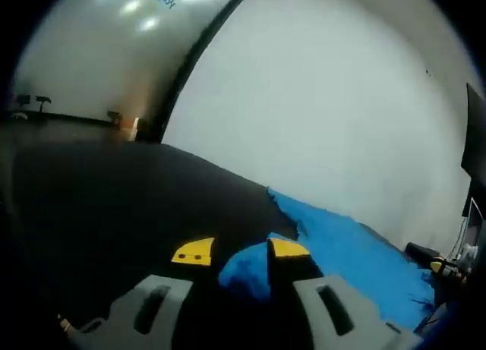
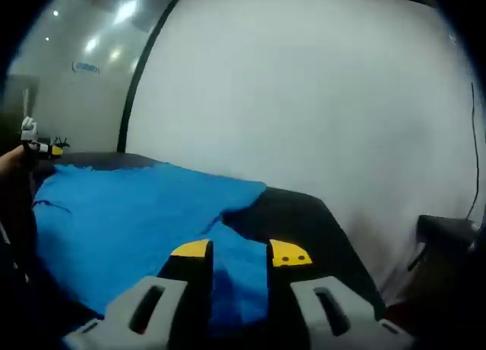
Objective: Spread out the cloth and fold it
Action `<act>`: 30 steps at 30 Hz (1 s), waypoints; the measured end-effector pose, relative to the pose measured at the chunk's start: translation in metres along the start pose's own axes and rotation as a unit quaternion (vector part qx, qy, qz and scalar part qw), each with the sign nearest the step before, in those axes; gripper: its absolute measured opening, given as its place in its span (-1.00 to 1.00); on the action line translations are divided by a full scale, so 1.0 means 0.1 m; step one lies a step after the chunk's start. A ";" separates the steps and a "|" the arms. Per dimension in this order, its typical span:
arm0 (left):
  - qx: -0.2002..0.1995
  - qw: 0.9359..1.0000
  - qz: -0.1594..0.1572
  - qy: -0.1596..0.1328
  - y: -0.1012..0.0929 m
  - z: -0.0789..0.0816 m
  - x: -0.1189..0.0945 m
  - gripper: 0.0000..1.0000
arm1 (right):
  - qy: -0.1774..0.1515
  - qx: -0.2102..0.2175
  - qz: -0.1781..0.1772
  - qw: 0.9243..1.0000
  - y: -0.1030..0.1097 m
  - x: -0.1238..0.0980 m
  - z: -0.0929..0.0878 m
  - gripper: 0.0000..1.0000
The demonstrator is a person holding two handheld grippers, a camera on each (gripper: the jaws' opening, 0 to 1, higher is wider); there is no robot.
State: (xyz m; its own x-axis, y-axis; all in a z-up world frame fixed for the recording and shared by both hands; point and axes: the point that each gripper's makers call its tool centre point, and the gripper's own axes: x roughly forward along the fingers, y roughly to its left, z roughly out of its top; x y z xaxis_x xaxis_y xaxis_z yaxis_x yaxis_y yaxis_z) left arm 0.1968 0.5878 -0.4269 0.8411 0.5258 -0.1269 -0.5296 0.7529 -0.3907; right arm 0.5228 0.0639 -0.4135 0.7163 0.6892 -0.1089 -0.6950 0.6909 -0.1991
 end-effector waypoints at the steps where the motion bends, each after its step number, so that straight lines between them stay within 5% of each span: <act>1: -0.004 1.000 -0.002 0.007 -0.01 -0.02 0.03 -0.24 | -0.002 -0.002 -0.015 1.000 -0.05 -0.03 0.00 -0.47; 5: -0.008 0.998 -0.003 0.068 -0.01 -0.29 0.02 -0.32 | 0.022 -0.006 -0.022 0.999 -0.15 -0.06 -0.16 -0.45; 9: -0.006 0.998 -0.002 0.063 -0.03 -0.18 -0.08 -0.69 | 0.038 -0.004 -0.011 0.999 0.02 -0.12 -0.24 -0.45; 14: -0.034 0.998 -0.010 0.049 -0.07 -0.04 -0.14 -0.69 | 0.045 0.062 -0.050 0.996 -0.06 -0.16 -0.33 -0.47; 17: -0.027 0.997 -0.013 0.068 -0.11 -0.25 -0.17 -0.67 | 0.029 0.059 -0.068 0.996 -0.13 -0.17 -0.27 -0.48; 21: -0.027 0.995 -0.015 0.093 -0.05 -0.50 -0.13 -0.65 | 0.065 0.063 -0.087 0.992 -0.22 -0.12 -0.43 -0.48; 23: 0.014 0.997 -0.012 0.073 -0.06 -0.45 -0.11 -0.65 | 0.084 0.100 -0.080 0.988 -0.20 -0.10 -0.52 -0.50; 24: 0.028 0.995 -0.009 0.093 -0.09 -0.49 -0.13 -0.64 | 0.090 0.109 -0.090 0.986 -0.24 -0.11 -0.54 -0.55; 27: 0.026 0.996 -0.008 0.082 -0.11 -0.44 -0.09 -0.57 | 0.071 0.123 -0.113 0.983 -0.31 -0.14 -0.47 -0.60; 30: 0.067 0.994 0.003 0.084 -0.07 -0.47 0.02 -0.57 | 0.080 0.105 -0.114 0.985 -0.32 -0.10 -0.49 -0.59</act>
State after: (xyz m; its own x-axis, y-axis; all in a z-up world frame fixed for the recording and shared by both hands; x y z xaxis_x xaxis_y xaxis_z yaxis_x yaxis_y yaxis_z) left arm 0.2069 0.5650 -0.4668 0.8381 0.4656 -0.2845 -0.5354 0.8019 -0.2650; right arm 0.5411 0.0242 -0.4538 0.8445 0.4786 -0.2403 -0.4997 0.8656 -0.0322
